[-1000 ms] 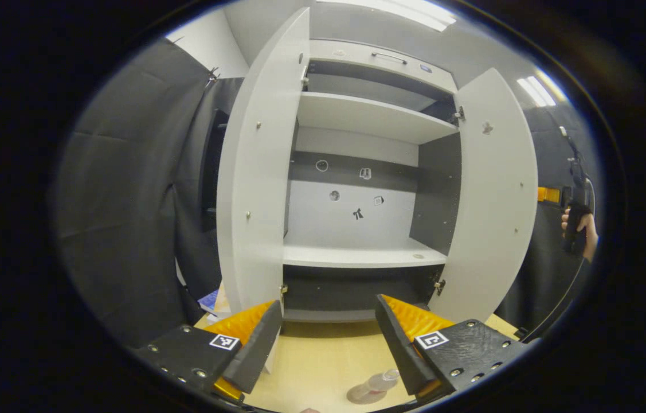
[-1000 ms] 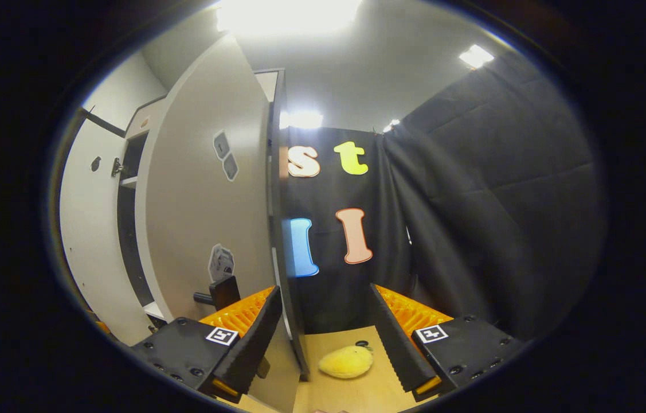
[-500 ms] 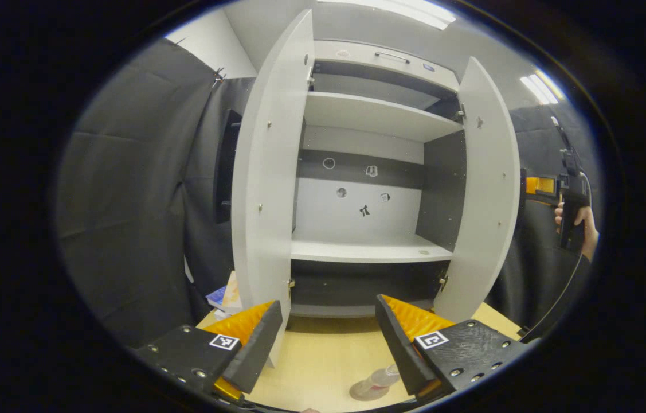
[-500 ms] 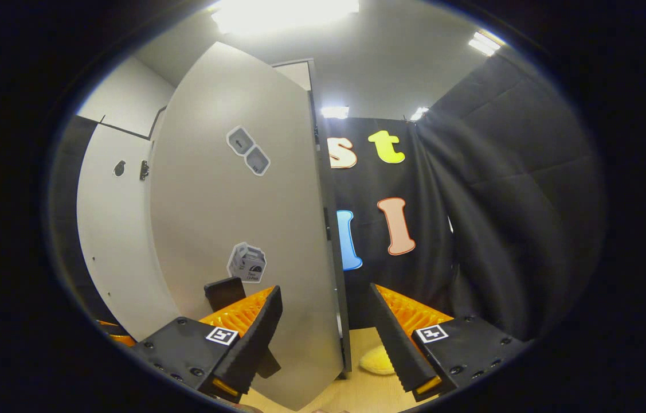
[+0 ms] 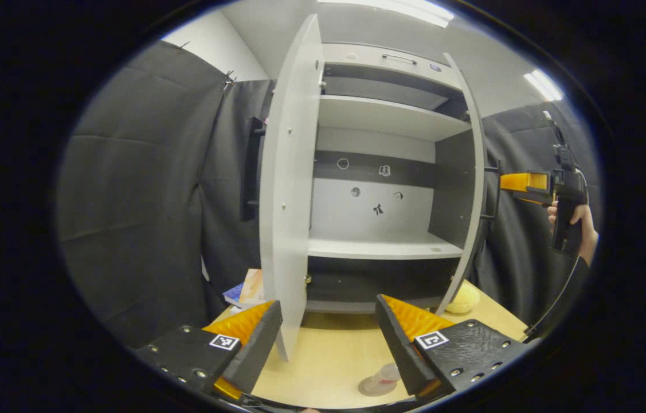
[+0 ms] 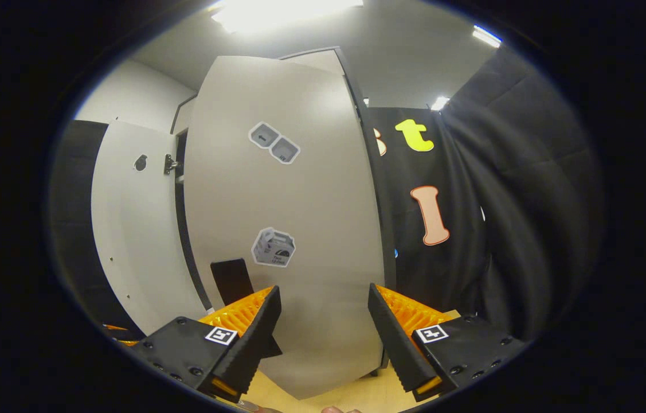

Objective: Grasp the bottle in the cabinet with the left hand and place it on the coaster, then close the right door with the right hand and the left door with the left hand.

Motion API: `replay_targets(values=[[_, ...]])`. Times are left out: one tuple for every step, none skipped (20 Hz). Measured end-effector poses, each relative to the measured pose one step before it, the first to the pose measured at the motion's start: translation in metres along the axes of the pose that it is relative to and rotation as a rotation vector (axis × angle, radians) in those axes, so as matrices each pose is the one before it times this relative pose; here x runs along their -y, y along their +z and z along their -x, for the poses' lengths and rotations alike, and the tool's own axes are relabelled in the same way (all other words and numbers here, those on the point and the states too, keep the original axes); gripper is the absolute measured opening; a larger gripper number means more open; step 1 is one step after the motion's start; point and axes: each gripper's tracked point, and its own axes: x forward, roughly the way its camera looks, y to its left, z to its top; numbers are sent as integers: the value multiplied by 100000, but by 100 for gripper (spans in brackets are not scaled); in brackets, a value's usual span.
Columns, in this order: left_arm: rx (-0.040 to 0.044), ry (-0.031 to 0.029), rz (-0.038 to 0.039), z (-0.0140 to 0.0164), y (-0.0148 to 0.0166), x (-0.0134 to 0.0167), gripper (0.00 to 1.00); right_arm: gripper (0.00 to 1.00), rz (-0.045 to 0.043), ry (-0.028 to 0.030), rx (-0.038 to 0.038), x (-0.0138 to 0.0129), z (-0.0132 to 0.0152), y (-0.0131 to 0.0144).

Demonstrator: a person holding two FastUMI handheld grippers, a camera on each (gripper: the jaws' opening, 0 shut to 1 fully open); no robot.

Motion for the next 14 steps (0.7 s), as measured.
replay_targets(values=[[184, 1719, 368, 55, 124, -842, 95, 96, 423, 288, -904, -205, 100, -490], [113, 2060, 381, 99, -11, -885, 95, 97, -351, 432, -925, -128, 157, -352], [120, 2129, 321, 124, 49, -1120, 95, 97, -674, 190, -970, 41, 210, -488], [268, 1803, 189, 117, 31, -978, 95, 97, -713, -405, -865, 258, 305, -365], [433, 1988, -1, -73, 291, -1141, 95, 96, -626, -680, -555, 240, 83, -244], [781, 2044, -354, 163, 383, -1037, 95, 97, -622, -862, -559, 411, 256, -253], [913, 2066, -640, -155, 541, -1118, 100, 97, -667, -930, -422, 378, 259, -321], [818, 1428, -568, -104, 428, -975, 95, 97, -727, -867, -385, 371, 214, -176], [337, -724, -252, -326, 420, -491, 95, 97, -773, -891, -394, 276, 195, -266], [492, -882, 245, -301, 366, -297, 95, 96, -713, -834, -393, 322, 174, -182], [1314, -132, 526, -93, 586, -250, 95, 97, -561, -871, -457, 298, 259, -312], [1297, 444, 238, -165, 512, -537, 95, 96, -243, -790, -640, 288, 216, -258], [738, 110, -368, -418, 632, -666, 97, 97, 16, -802, -582, 285, 130, -326], [779, -133, -888, -538, 396, -880, 95, 97, 116, -875, -296, 264, 233, -173]])
